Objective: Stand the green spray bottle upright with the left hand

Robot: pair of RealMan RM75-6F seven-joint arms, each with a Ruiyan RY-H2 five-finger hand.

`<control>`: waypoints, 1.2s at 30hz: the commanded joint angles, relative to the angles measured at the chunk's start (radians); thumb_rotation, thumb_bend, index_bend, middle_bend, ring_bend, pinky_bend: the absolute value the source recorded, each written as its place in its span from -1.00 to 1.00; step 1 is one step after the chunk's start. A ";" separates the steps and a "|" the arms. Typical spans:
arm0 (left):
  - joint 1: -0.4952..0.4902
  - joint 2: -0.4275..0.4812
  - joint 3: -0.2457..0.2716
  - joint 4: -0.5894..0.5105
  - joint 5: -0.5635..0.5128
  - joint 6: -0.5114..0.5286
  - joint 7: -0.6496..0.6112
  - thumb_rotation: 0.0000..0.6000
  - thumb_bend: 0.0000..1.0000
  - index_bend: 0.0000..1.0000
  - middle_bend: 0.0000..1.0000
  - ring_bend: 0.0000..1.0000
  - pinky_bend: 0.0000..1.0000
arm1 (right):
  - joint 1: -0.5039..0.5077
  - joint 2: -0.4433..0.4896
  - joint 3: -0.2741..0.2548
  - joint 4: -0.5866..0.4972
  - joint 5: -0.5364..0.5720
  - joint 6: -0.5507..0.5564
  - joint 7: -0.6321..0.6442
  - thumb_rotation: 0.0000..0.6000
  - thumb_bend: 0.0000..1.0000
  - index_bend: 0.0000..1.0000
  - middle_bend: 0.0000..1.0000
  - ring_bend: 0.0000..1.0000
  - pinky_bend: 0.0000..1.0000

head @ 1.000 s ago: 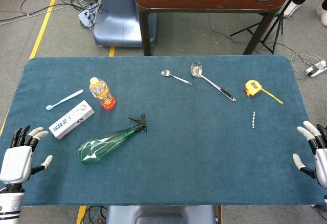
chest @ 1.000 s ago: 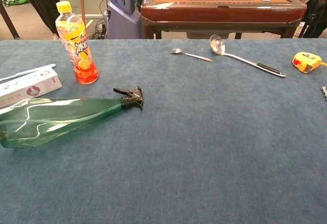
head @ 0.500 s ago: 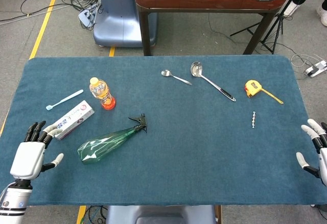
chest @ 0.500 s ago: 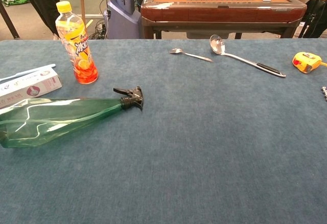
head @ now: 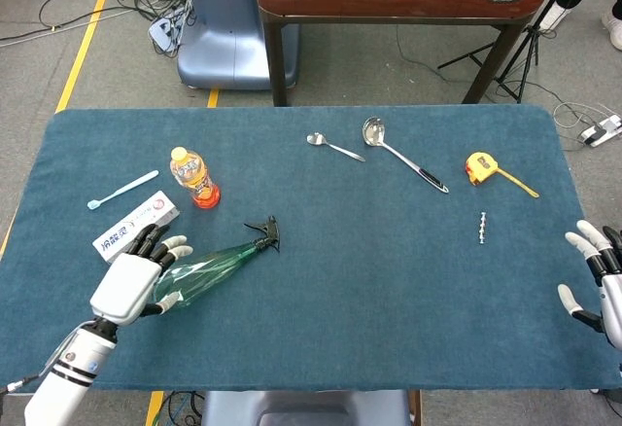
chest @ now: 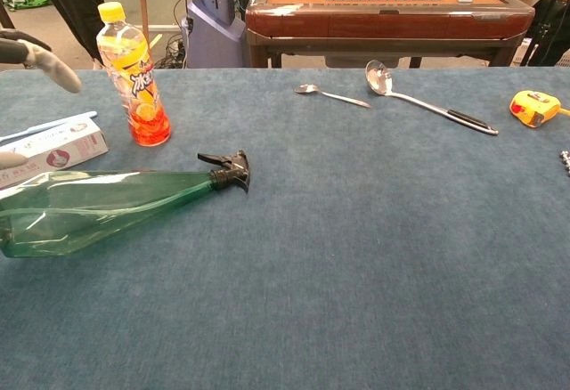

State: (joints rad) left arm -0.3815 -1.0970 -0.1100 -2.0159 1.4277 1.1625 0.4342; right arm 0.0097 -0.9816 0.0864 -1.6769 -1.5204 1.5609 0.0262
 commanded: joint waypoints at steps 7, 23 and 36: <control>-0.102 -0.088 -0.006 0.004 -0.108 -0.109 0.121 1.00 -0.47 -0.55 -0.65 -0.93 -0.97 | -0.003 0.002 -0.002 0.006 -0.004 0.008 0.015 1.00 -0.39 -0.59 -0.77 -0.92 -0.88; -0.195 -0.165 0.041 0.124 -0.323 -0.152 0.351 1.00 -0.47 -0.69 -0.69 -0.97 -0.99 | -0.021 0.002 -0.008 0.029 -0.005 0.032 0.051 1.00 -0.39 -0.59 -0.77 -0.92 -0.88; -0.219 -0.155 0.073 0.163 -0.408 -0.080 0.462 1.00 -0.47 -0.72 -0.74 -1.00 -0.99 | -0.027 0.006 -0.011 0.027 -0.009 0.040 0.056 1.00 -0.39 -0.59 -0.76 -0.92 -0.88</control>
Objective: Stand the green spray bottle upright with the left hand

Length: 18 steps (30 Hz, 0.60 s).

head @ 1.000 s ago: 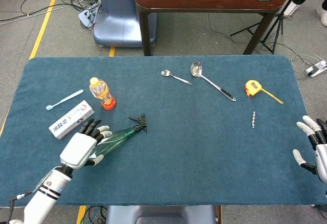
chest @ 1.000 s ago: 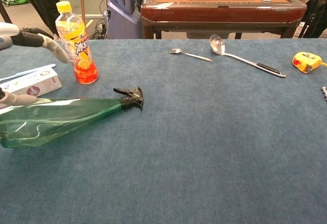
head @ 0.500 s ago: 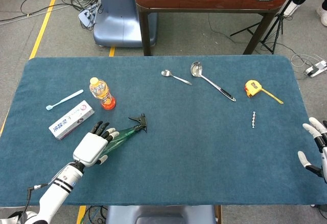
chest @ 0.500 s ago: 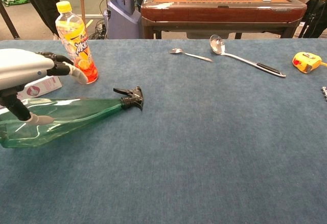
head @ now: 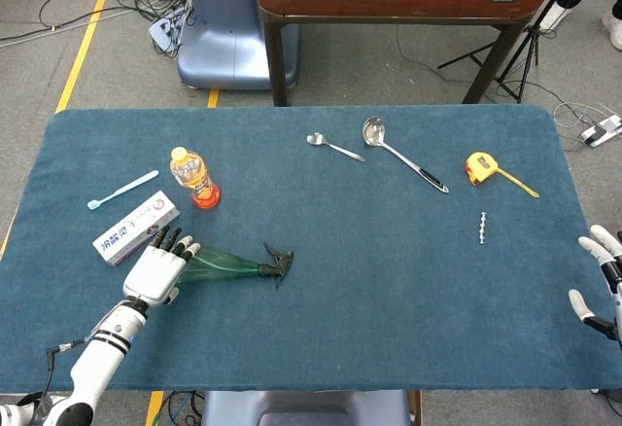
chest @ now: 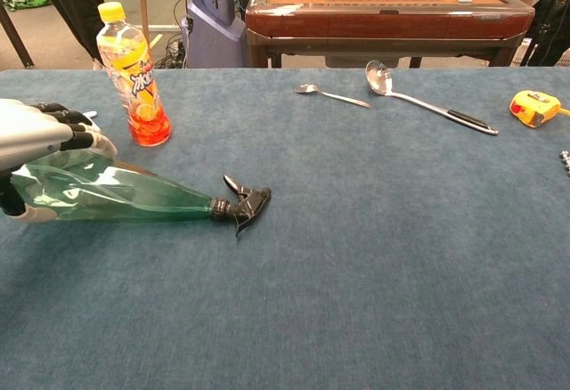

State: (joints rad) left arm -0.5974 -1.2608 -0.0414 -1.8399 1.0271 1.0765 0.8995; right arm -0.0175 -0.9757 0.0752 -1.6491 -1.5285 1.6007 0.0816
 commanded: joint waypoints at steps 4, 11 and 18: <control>-0.011 0.028 0.002 -0.070 -0.009 -0.015 -0.059 1.00 -0.47 -0.72 -0.74 -1.00 -0.99 | -0.001 0.002 -0.002 -0.002 -0.002 0.001 0.001 1.00 -0.39 -0.59 -0.76 -0.92 -0.88; -0.055 -0.008 -0.016 -0.099 -0.005 -0.037 -0.083 1.00 -0.47 -0.72 -0.74 -1.00 -0.99 | -0.004 0.006 -0.003 -0.004 -0.005 0.004 0.006 1.00 -0.39 -0.59 -0.76 -0.92 -0.88; -0.115 -0.091 -0.051 -0.048 -0.092 -0.029 -0.049 1.00 -0.47 -0.64 -0.74 -1.00 -0.99 | -0.009 0.014 -0.004 -0.007 -0.007 0.012 0.008 1.00 -0.39 -0.59 -0.75 -0.92 -0.88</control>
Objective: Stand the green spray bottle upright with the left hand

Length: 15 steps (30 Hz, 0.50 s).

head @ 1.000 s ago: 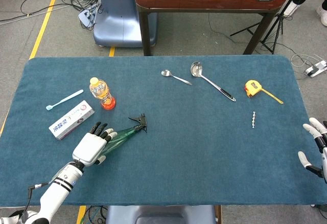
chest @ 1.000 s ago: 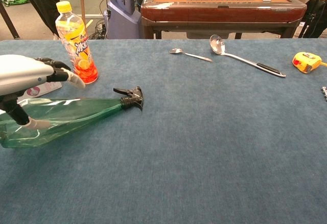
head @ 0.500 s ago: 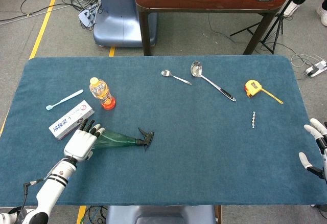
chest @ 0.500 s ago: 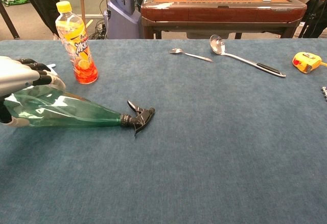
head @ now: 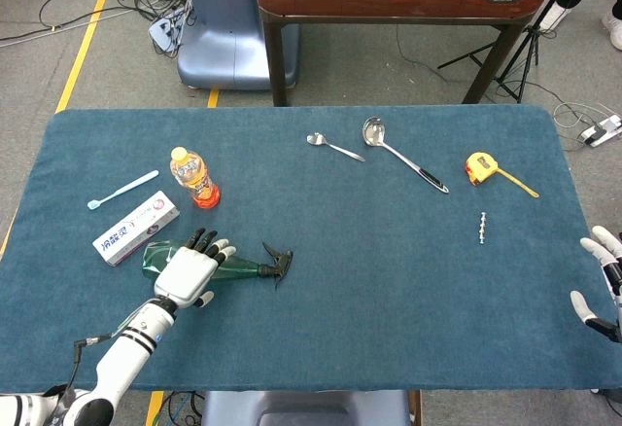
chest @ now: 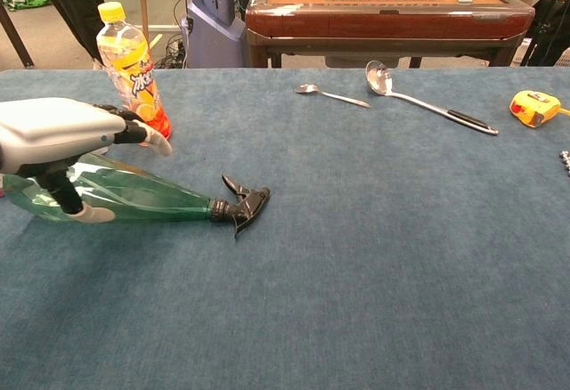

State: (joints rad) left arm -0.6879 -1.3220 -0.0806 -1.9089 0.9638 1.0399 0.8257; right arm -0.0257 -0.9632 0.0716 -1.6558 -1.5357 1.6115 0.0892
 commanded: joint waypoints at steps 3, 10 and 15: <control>-0.050 -0.061 -0.009 0.042 -0.061 0.017 0.066 1.00 -0.47 -0.59 -0.72 -1.00 -0.99 | -0.003 0.002 -0.001 -0.001 0.001 0.003 0.002 1.00 -0.39 -0.59 -0.75 -0.92 -0.88; -0.112 -0.134 0.000 0.074 -0.170 0.048 0.184 1.00 -0.47 -0.48 -0.60 -0.93 -0.99 | -0.005 0.001 -0.003 0.001 -0.002 0.003 0.007 1.00 -0.39 -0.59 -0.75 -0.92 -0.88; -0.157 -0.182 -0.006 0.086 -0.257 0.089 0.266 1.00 -0.47 -0.48 -0.60 -0.92 -0.99 | -0.008 0.001 -0.005 0.004 -0.004 0.006 0.014 1.00 -0.39 -0.59 -0.74 -0.92 -0.88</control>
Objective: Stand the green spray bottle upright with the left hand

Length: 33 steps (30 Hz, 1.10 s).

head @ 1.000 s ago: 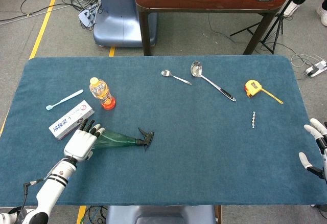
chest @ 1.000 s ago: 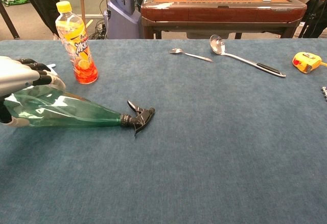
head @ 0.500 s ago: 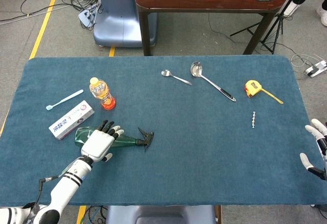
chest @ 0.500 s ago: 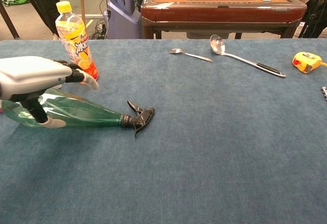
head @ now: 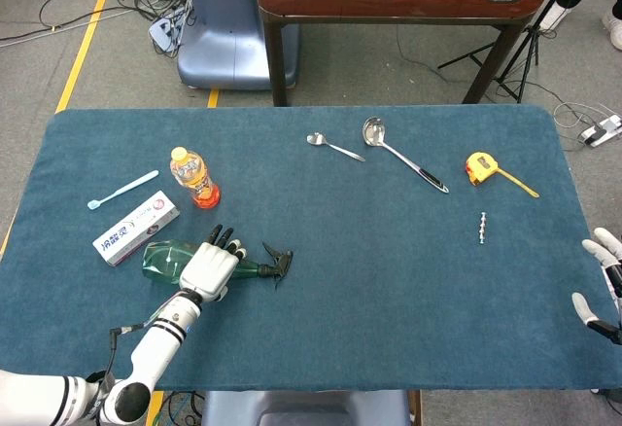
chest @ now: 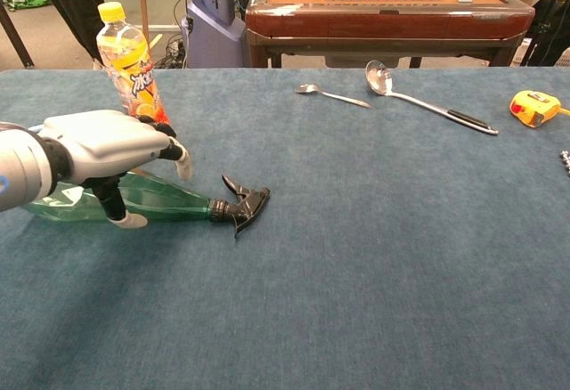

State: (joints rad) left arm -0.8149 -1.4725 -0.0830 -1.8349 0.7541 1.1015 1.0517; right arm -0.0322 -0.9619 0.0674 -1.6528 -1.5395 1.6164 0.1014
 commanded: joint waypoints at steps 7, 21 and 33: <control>-0.075 -0.072 0.002 0.034 -0.140 0.080 0.123 1.00 -0.47 -0.49 -0.60 -0.92 -0.99 | -0.011 0.000 -0.003 0.012 0.004 0.008 0.019 1.00 -0.39 -0.59 -0.74 -0.92 -0.88; -0.100 -0.147 0.017 0.097 -0.135 0.107 0.085 1.00 -0.47 -0.22 -0.28 -0.67 -0.99 | -0.021 -0.001 -0.005 0.029 0.004 0.017 0.047 1.00 -0.39 -0.59 -0.72 -0.92 -0.88; -0.018 0.032 -0.032 -0.100 0.029 0.064 -0.247 1.00 -0.47 -0.13 -0.18 -0.58 -0.96 | -0.018 -0.003 -0.002 0.034 0.004 0.013 0.050 1.00 -0.39 -0.59 -0.72 -0.92 -0.88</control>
State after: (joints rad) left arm -0.8656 -1.5126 -0.0939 -1.8658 0.7306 1.1915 0.9029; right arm -0.0503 -0.9653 0.0651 -1.6191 -1.5357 1.6296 0.1510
